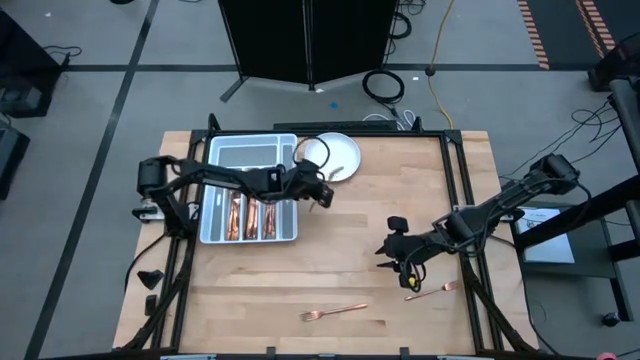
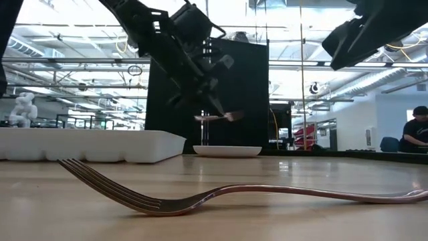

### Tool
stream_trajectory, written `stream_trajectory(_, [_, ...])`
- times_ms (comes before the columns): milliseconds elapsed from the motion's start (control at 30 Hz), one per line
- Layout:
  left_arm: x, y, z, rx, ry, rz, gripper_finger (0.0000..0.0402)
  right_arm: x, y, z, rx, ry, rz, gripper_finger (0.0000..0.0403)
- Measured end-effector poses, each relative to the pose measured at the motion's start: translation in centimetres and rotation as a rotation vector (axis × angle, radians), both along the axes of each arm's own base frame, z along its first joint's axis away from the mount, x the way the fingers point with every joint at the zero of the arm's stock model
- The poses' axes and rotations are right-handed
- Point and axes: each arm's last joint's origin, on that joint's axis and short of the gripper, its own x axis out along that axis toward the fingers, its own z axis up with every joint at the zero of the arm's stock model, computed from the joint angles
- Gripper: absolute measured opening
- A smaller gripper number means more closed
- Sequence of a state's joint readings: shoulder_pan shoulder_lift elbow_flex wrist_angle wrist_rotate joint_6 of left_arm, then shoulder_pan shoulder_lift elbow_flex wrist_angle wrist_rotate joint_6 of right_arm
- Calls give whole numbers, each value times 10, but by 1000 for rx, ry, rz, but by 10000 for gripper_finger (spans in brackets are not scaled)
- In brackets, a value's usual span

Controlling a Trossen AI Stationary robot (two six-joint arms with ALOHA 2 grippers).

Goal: Sort silverware
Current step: Put the fork on the silverware tray

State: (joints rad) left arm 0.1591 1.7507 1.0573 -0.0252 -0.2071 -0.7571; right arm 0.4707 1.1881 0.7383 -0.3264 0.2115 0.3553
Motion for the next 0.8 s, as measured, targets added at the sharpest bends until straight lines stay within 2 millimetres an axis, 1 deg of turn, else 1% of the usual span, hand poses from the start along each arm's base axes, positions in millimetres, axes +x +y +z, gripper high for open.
stream_trajectory(167, [-23, 3, 6, -10, 118, 111, 2, -2, 5, 0, -2, -2, 23, 144])
stream_trajectory(267, [-39, 1, 16, -6, 130, 150, 2, -3, 7, 0, -10, -4, 35, 144])
stream_trajectory(367, [-62, -5, 22, 2, 167, 210, 1, -4, 9, 0, -24, -8, 51, 144])
stream_trajectory(400, [-69, -7, 24, -3, 149, 236, 1, -5, 9, 0, -35, -12, 51, 144])
stream_trajectory(467, [-90, -11, 26, -22, 145, 286, 1, -5, 10, 0, -42, -13, 59, 144])
stream_trajectory(533, [-110, -16, 23, -46, 135, 341, 1, -6, 11, 0, -46, -14, 66, 144])
stream_trajectory(633, [-138, -25, 14, -89, 96, 421, 1, -6, 13, 0, -55, -20, 80, 144])
stream_trajectory(733, [-157, -31, 4, -127, 42, 475, 1, -5, 13, -1, -68, -20, 89, 144])
stream_trajectory(800, [-164, -35, -6, -143, 19, 508, 0, -4, 13, -2, -76, -19, 92, 144])
